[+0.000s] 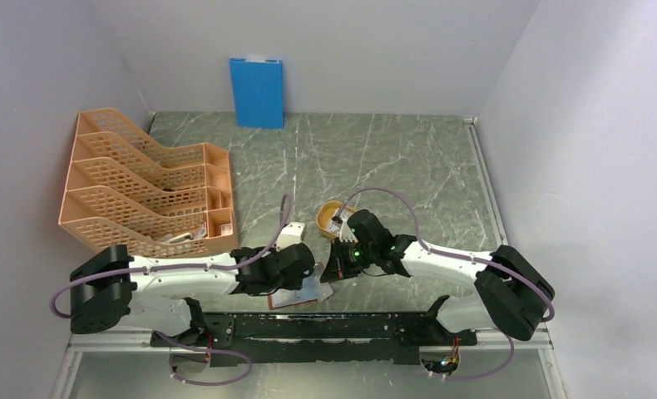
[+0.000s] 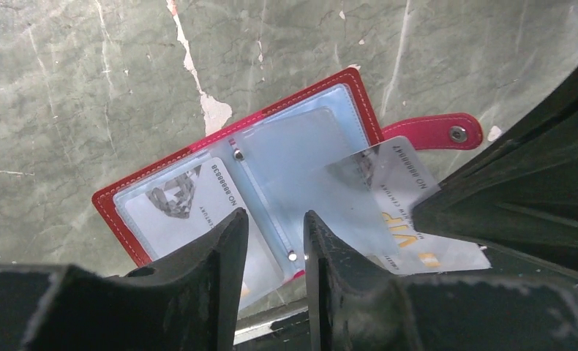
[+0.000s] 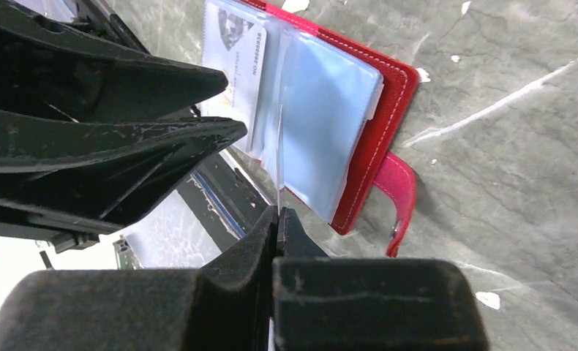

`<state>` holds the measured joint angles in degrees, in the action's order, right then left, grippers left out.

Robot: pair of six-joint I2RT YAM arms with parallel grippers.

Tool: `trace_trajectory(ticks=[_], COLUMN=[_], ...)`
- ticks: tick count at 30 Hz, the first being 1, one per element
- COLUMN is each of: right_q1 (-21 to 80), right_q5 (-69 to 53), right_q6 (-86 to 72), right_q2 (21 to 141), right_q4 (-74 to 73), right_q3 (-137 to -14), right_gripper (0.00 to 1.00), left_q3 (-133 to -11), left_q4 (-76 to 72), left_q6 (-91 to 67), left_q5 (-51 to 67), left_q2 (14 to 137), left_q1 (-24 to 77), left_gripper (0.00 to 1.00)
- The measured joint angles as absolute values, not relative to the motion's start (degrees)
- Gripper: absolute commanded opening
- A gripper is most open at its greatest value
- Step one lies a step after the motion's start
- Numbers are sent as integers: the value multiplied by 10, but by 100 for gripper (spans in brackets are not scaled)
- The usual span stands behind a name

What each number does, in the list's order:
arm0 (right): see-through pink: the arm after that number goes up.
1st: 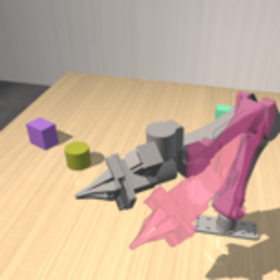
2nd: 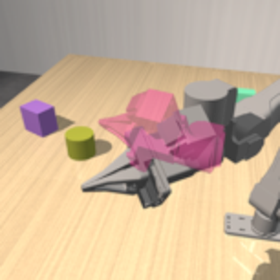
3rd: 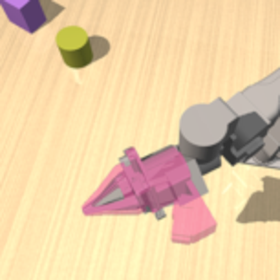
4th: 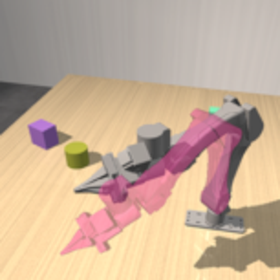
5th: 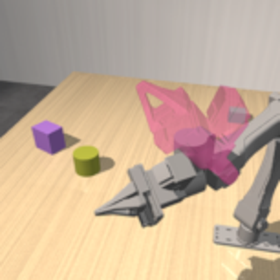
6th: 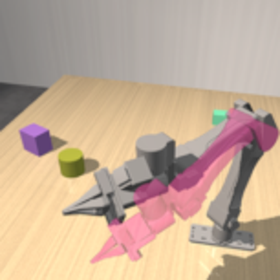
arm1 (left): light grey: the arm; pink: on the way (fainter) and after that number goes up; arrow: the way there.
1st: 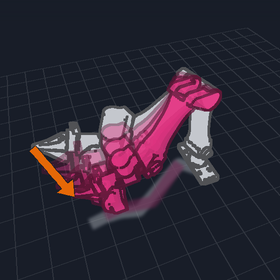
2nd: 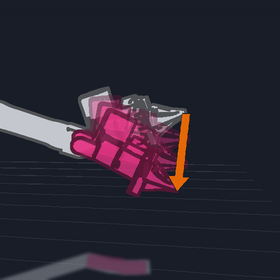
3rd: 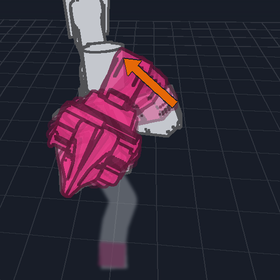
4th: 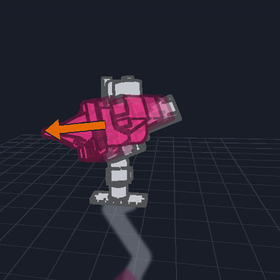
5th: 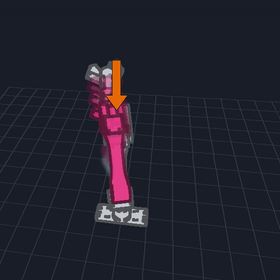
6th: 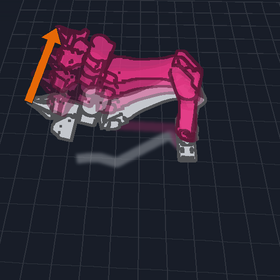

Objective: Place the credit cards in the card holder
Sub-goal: Insert the credit card into the card holder.

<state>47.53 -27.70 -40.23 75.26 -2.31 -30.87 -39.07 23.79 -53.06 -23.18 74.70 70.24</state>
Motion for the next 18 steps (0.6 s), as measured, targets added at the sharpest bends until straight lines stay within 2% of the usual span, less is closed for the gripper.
trace_trajectory(ticks=[12,15,18], right_q1=[522,535,542], right_q5=[-274,-270,-265], right_q6=[-430,-437,-445], right_q2=[779,793,803], right_q4=[14,24,32], right_q3=[-326,-327,-327], right_gripper=[0,0,0], left_q3=[-373,-360,-356], left_q4=[246,243,243], left_q6=[-561,-568,-571], left_q5=[-227,-224,-223], left_q2=[656,643,642], left_q1=[702,702,702], left_gripper=[49,48,41])
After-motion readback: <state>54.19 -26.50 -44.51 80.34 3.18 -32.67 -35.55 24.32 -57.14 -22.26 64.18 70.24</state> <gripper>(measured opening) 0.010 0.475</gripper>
